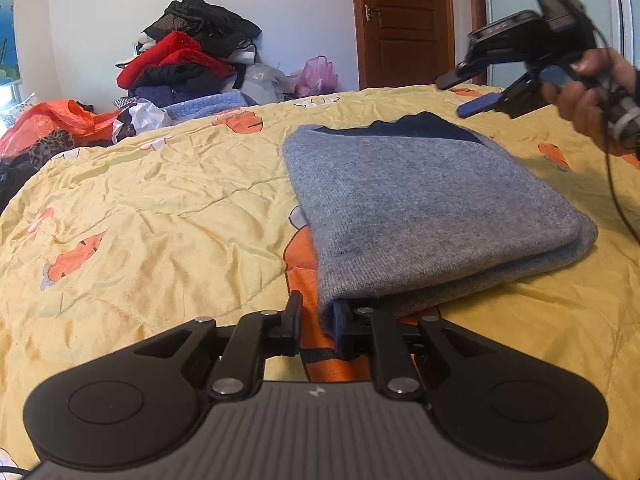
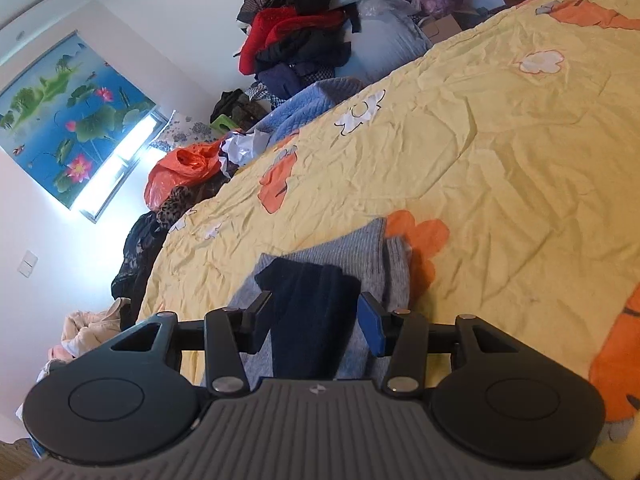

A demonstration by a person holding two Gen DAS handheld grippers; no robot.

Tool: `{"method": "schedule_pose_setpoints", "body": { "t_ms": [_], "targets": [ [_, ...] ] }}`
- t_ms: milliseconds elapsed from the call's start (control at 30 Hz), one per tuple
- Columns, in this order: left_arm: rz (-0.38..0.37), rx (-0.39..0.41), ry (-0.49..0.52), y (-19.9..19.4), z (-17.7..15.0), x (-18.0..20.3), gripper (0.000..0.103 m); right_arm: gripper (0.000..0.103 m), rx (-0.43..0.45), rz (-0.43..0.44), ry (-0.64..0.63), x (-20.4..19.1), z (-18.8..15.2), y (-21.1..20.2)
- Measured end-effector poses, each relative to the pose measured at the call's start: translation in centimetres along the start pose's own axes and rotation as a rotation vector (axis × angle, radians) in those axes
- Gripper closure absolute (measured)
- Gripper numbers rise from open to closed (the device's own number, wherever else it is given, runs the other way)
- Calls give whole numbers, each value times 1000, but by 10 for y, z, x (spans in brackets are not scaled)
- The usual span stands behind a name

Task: Fold small clothes
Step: 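Grasp the folded bundle edges again with both tools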

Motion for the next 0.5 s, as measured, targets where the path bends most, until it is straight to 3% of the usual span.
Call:
{"method": "schedule_pose_setpoints", "body": {
  "t_ms": [100, 167, 233, 300, 367, 433, 500],
  "targets": [
    [-9, -3, -8, 0, 0, -1, 89, 52, -56, -26, -15, 1, -5, 25],
    [-12, -4, -9, 0, 0, -1, 89, 59, -83, -42, -28, 1, -10, 36],
    [-16, -6, -11, 1, 0, -2, 89, 89, -109, -69, -78, -1, -16, 42],
    [-20, -7, -14, 1, 0, -2, 89, 90, -75, -85, -152, -9, -14, 34],
    [-28, -9, -21, 1, 0, -3, 89, 91, -29, -88, -121, 2, -12, 25],
    [-36, -11, -27, 3, 1, -3, 89, 92, -82, -99, -82, 21, -22, 38],
    [-35, -11, -23, 3, 1, -2, 89, 91, -46, -81, -88, 16, -22, 35]
  ]
}}
Point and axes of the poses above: each gripper's, at about its wrist camera, not at the fingertips, and y roughly the way its jaws point, x to its right, z to its top, the point moved 8 cm from there along y, roughly the way its jaws point, and after that the axes turned 11 degrees about -y, right-handed, at the moved point
